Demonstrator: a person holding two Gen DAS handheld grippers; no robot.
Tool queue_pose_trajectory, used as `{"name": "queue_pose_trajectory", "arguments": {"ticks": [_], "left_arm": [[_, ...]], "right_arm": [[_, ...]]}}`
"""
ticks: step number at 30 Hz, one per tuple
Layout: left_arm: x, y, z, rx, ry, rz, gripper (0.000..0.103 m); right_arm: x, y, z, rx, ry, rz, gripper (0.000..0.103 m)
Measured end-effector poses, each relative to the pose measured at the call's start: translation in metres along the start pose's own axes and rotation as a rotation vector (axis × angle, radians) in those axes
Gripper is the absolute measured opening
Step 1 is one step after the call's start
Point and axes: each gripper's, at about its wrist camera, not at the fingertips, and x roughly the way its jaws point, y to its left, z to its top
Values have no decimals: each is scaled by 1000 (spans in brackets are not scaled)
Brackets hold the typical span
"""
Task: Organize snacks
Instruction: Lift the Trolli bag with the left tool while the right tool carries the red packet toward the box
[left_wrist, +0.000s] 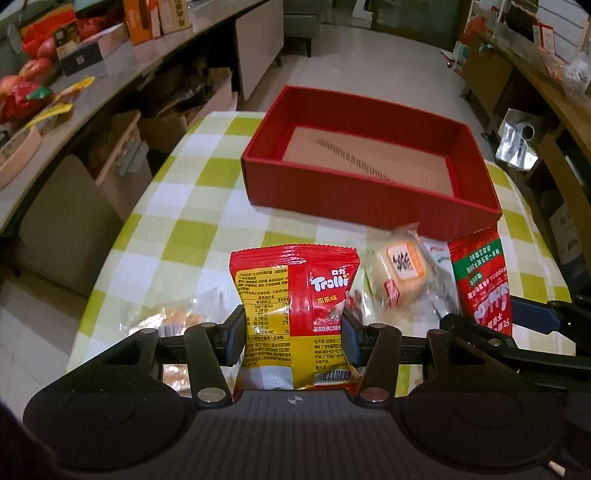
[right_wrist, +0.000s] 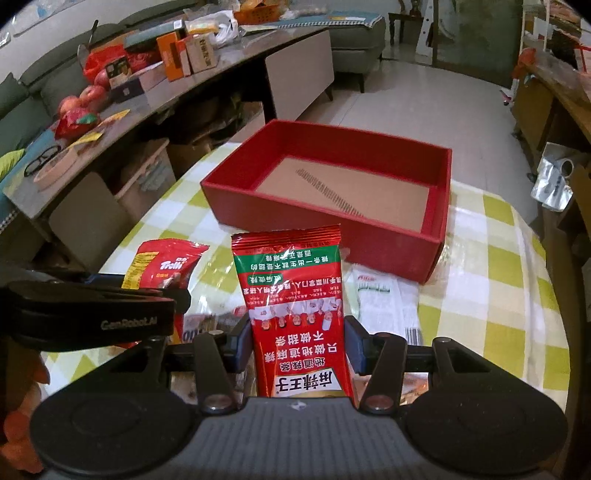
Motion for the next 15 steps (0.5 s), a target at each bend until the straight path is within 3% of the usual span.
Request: {"name": "queue_pose_trajectory", "arguments": {"ticks": [15], "left_arm": [[19, -21, 45, 2, -43, -6, 59]], "right_arm": [[21, -24, 42, 48, -35, -44, 60]]}}
